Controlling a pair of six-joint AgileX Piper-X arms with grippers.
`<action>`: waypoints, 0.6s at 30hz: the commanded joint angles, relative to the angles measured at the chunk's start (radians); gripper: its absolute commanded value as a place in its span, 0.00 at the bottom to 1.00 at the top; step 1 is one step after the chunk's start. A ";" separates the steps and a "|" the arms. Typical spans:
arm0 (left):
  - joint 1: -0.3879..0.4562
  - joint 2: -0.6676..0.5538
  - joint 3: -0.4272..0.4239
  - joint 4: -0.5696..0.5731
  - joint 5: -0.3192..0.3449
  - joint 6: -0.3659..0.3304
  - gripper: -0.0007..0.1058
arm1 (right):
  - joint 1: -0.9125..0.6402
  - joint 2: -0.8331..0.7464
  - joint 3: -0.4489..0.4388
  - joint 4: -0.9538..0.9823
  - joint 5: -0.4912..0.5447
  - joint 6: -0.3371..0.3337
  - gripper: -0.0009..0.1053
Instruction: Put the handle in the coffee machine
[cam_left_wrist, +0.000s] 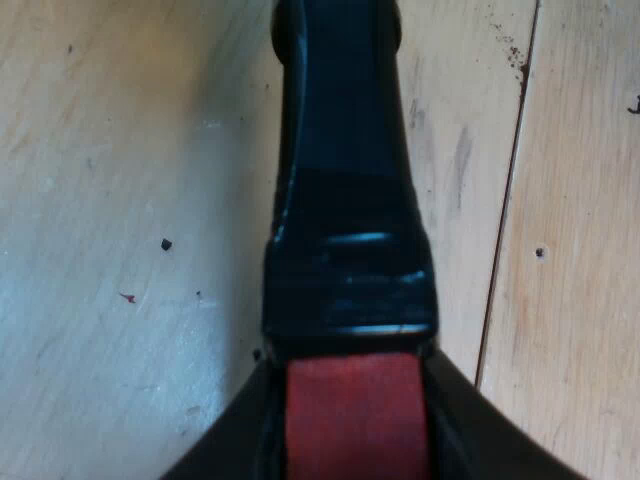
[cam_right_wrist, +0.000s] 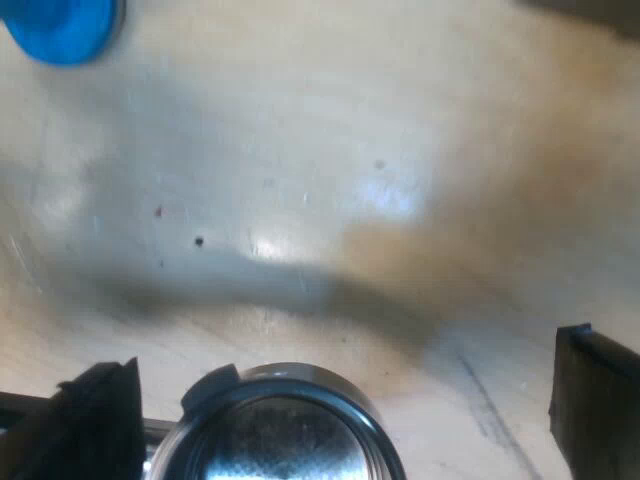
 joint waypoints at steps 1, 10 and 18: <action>-0.006 -0.028 -0.019 -0.020 0.028 0.013 0.01 | -0.003 -0.022 -0.005 0.003 0.024 -0.012 0.79; -0.006 -0.110 -0.019 0.020 -0.041 0.013 0.01 | -0.003 -0.177 -0.005 0.005 0.104 -0.012 0.79; -0.006 -0.124 -0.059 0.076 -0.053 -0.010 0.01 | 0.046 -0.259 -0.005 0.005 0.191 -0.015 0.79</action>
